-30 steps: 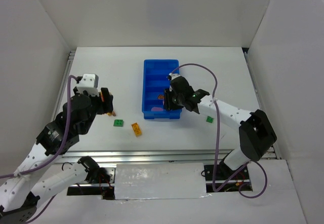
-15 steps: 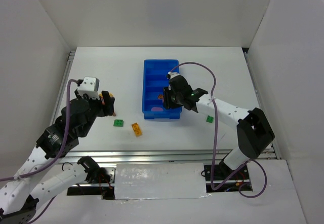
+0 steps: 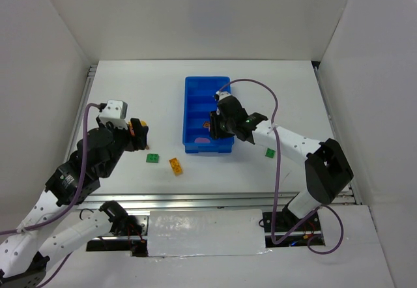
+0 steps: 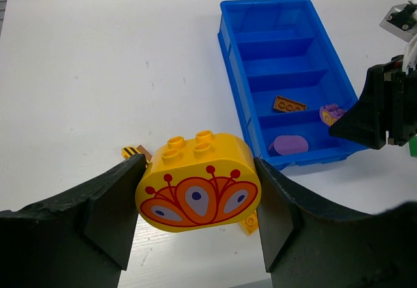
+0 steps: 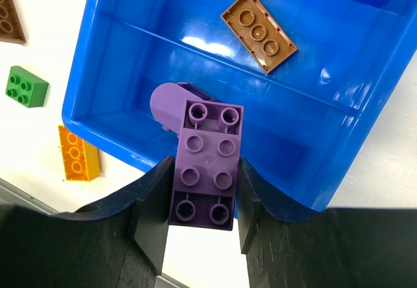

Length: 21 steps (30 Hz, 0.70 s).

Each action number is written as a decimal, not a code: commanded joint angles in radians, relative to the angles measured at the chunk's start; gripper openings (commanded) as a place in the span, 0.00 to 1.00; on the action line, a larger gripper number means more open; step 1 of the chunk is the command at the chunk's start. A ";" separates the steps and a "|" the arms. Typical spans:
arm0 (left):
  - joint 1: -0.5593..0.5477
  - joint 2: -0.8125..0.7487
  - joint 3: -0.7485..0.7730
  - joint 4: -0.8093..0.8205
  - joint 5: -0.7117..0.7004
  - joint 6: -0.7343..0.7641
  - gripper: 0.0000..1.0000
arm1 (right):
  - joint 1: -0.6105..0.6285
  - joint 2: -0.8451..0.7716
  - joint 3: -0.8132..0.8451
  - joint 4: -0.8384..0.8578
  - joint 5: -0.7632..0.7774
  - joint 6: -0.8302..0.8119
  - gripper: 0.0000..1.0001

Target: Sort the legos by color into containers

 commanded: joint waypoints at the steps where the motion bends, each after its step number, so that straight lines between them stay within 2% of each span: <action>1: 0.003 -0.001 0.000 0.054 0.016 0.020 0.00 | 0.006 0.002 0.042 0.035 0.008 -0.014 0.00; 21: 0.003 -0.005 -0.006 0.054 0.016 0.020 0.00 | 0.006 0.013 0.057 0.014 -0.012 -0.038 0.00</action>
